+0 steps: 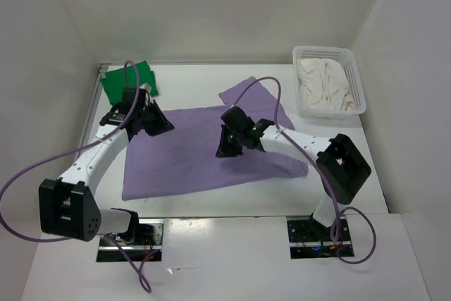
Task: Fold and stack the t-shirts
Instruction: Grap the side of the flattened tshirt furthest away from the robot with both arms
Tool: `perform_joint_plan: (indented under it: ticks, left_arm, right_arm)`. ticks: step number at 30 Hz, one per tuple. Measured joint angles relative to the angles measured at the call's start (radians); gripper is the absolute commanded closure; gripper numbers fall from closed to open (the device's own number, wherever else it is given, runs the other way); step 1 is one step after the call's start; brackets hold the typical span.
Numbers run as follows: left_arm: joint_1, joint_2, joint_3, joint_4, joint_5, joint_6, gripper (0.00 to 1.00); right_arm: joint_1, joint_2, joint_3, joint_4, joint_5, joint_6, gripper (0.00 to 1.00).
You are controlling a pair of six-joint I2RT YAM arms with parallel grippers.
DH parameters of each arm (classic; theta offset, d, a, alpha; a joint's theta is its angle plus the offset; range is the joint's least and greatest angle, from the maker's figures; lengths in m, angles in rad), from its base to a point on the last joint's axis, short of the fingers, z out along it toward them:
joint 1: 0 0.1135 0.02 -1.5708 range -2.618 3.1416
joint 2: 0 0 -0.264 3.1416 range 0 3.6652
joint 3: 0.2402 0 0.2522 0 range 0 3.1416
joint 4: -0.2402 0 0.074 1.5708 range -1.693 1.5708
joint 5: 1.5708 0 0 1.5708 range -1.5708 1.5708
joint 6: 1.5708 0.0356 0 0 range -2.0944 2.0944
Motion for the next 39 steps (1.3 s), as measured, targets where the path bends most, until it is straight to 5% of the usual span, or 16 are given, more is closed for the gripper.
perform_joint_plan:
  ticks: [2, 6, 10, 15, 20, 29, 39]
  left_arm:
    - [0.012, 0.048, 0.052, 0.072, -0.037, 0.015, 0.89]
    - [0.087, 0.15, 0.083, 0.211, -0.111, 0.019, 0.9]
    - [0.18, 0.296, 0.117, 0.279, -0.187, 0.025, 0.65]
    - [0.265, 0.438, 0.19, 0.306, -0.279, 0.058, 0.5]
    - [0.305, 0.543, 0.262, 0.32, -0.344, 0.078, 0.45]
    - [0.329, 0.692, 0.356, 0.321, -0.389, 0.108, 0.47]
    - [0.331, 0.737, 0.374, 0.329, -0.385, 0.122, 0.59]
  right_arm:
    - [-0.041, 0.0, 0.091, -0.006, -0.005, -0.034, 0.99]
    - [-0.127, 0.001, 0.248, -0.001, -0.027, -0.088, 1.0]
    - [-0.242, 0.007, 0.315, 0.009, -0.046, -0.128, 0.99]
    - [-0.375, 0.108, 0.43, 0.006, -0.067, -0.17, 0.97]
    - [-0.431, 0.228, 0.51, 0.013, -0.082, -0.201, 0.96]
    - [-0.518, 0.439, 0.743, 0.002, -0.102, -0.236, 0.92]
    - [-0.543, 0.657, 1.044, -0.052, -0.07, -0.257, 0.64]
